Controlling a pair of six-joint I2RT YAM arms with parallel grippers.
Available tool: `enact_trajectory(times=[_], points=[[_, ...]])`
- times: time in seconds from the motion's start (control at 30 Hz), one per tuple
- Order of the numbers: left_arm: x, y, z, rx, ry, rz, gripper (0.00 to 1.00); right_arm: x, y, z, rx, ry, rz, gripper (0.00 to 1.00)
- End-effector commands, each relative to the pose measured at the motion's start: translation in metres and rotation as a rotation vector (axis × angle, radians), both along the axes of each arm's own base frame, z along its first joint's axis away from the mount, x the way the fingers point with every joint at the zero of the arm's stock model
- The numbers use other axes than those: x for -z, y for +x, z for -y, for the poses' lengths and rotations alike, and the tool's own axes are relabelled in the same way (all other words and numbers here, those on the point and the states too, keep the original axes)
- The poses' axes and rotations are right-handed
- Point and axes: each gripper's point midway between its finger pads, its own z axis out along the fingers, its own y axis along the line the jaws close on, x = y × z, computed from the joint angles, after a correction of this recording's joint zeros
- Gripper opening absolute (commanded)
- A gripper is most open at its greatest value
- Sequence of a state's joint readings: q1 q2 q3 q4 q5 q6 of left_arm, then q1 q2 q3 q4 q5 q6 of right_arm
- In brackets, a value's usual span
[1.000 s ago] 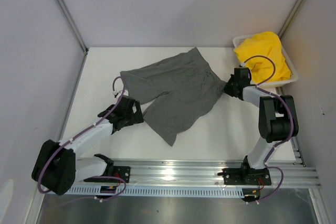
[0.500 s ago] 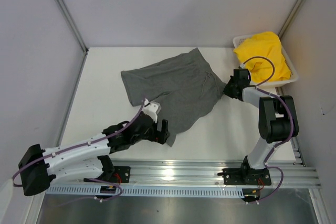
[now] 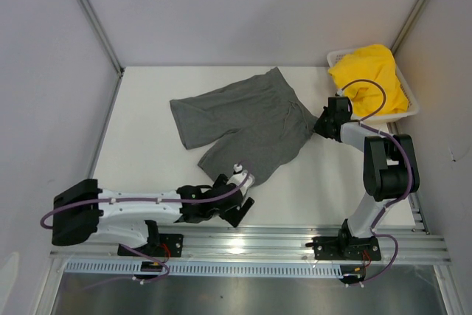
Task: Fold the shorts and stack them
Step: Flatten the shorts out
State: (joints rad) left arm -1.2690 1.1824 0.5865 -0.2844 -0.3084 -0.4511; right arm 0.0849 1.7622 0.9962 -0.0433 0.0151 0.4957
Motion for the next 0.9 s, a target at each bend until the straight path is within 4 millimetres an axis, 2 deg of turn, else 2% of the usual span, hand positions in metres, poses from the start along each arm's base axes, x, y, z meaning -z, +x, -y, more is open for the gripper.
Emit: enact_trajectory(times=[0.0, 0.13, 0.3, 0.47, 0.63, 0.87], points=[[-0.001, 0.01, 0.01, 0.0, 0.075, 0.063, 0.89, 0.0, 0.002, 0.004, -0.005, -0.017, 0.003, 0.0], [0.005, 0.017, 0.018, -0.011, 0.128, 0.077, 0.85, 0.001, 0.002, 0.004, -0.006, -0.011, 0.002, 0.0], [0.0, 0.022, 0.024, -0.026, 0.112, 0.097, 0.83, 0.002, 0.002, 0.006, 0.0, -0.01, 0.0, 0.0], [0.005, 0.026, 0.024, -0.033, 0.153, 0.107, 0.71, 0.002, 0.002, 0.008, 0.004, -0.009, 0.0, 0.0], [0.01, 0.023, 0.029, -0.012, 0.144, 0.093, 0.62, 0.002, 0.002, 0.004, -0.013, 0.012, -0.002, 0.0], [0.022, 0.014, 0.032, 0.025, 0.166, 0.068, 0.61, 0.002, 0.003, 0.004, -0.011, 0.016, -0.002, 0.0]])
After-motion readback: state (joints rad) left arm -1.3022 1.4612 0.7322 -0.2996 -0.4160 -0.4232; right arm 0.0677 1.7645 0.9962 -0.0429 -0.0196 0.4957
